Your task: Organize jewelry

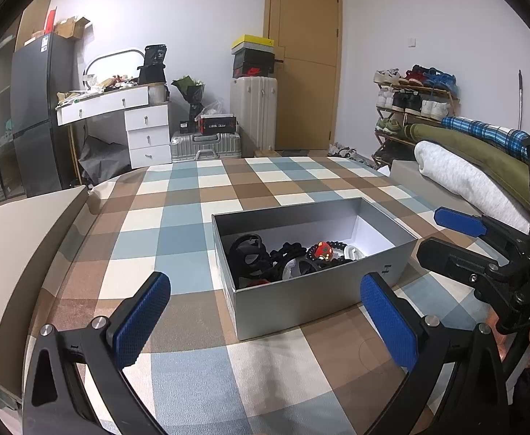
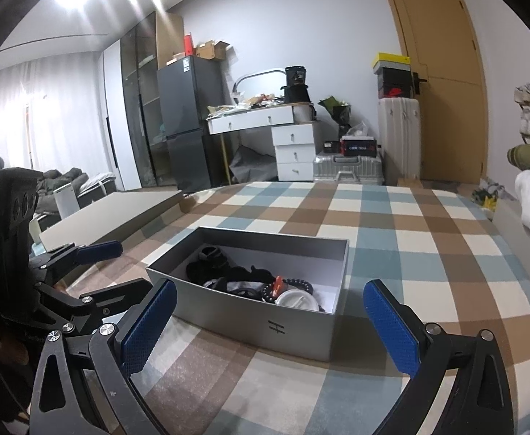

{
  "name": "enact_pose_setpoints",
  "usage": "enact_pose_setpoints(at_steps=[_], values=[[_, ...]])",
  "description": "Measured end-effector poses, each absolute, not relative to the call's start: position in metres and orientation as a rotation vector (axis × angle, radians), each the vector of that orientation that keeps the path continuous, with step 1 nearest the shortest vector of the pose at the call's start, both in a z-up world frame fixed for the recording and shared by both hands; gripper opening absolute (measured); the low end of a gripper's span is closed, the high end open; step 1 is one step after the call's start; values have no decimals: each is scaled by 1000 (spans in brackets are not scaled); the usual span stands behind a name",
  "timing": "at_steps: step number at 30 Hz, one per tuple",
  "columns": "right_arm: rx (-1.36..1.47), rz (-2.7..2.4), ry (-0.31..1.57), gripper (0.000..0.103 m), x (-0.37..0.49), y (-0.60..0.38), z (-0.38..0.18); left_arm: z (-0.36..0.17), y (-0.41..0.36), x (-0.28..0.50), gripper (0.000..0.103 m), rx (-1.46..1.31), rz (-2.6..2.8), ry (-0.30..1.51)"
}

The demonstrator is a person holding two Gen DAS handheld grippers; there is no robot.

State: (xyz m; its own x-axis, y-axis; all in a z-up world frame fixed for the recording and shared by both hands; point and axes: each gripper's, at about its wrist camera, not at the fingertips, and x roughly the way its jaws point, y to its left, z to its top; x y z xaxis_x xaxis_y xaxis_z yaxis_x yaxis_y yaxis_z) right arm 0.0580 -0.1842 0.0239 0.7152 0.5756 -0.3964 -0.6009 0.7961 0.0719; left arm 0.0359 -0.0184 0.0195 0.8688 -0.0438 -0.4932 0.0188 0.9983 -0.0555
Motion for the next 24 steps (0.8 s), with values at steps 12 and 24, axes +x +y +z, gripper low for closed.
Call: enact_pose_setpoints(at_steps=[12, 24], values=[[-70, 646, 419, 103, 57, -184, 24, 20, -18, 36, 102, -49, -38, 518], [-73, 645, 421, 103, 56, -184, 25, 21, -18, 37, 102, -54, -39, 518]])
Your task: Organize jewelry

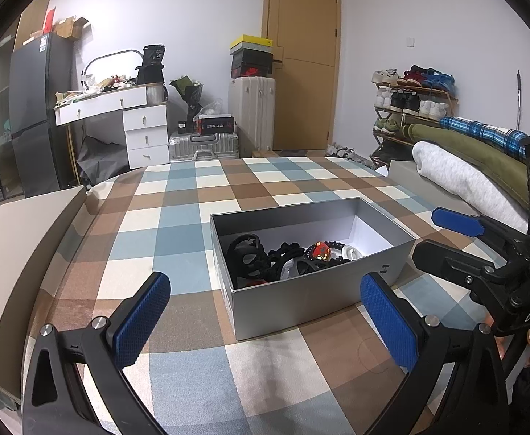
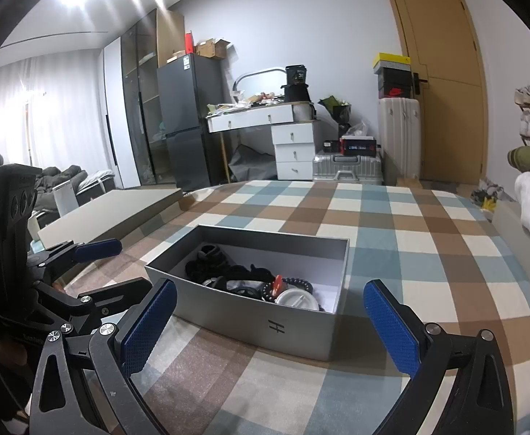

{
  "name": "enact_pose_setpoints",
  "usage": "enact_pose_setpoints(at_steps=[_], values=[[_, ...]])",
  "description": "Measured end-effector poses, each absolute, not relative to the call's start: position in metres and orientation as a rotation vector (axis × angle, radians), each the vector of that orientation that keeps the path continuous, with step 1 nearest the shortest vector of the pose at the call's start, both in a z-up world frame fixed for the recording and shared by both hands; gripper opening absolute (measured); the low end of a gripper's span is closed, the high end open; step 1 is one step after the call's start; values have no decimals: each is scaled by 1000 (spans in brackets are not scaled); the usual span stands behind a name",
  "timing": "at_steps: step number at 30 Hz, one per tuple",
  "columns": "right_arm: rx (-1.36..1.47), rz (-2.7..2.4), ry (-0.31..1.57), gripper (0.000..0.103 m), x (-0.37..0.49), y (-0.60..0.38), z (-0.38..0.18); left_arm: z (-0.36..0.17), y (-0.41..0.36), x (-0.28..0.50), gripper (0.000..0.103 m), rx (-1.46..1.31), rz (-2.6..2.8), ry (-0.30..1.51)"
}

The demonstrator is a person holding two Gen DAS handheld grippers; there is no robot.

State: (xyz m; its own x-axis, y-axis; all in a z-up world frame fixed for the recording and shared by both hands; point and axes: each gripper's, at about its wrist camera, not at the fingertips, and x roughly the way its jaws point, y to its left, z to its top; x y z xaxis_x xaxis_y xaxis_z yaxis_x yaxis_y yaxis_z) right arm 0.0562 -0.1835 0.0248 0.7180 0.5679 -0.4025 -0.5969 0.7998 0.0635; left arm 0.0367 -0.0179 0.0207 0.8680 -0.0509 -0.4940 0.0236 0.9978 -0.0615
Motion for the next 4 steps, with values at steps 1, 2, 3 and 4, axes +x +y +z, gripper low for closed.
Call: enact_pose_setpoints(at_steps=[1, 2, 3, 4], values=[[-72, 645, 420, 103, 56, -184, 25, 21, -18, 37, 102, -55, -38, 518], [-72, 645, 420, 103, 56, -184, 25, 21, -18, 36, 102, -56, -41, 517], [-72, 645, 420, 103, 56, -184, 25, 21, -18, 36, 102, -57, -42, 516], [-72, 644, 420, 103, 56, -184, 25, 21, -18, 36, 102, -57, -40, 515]])
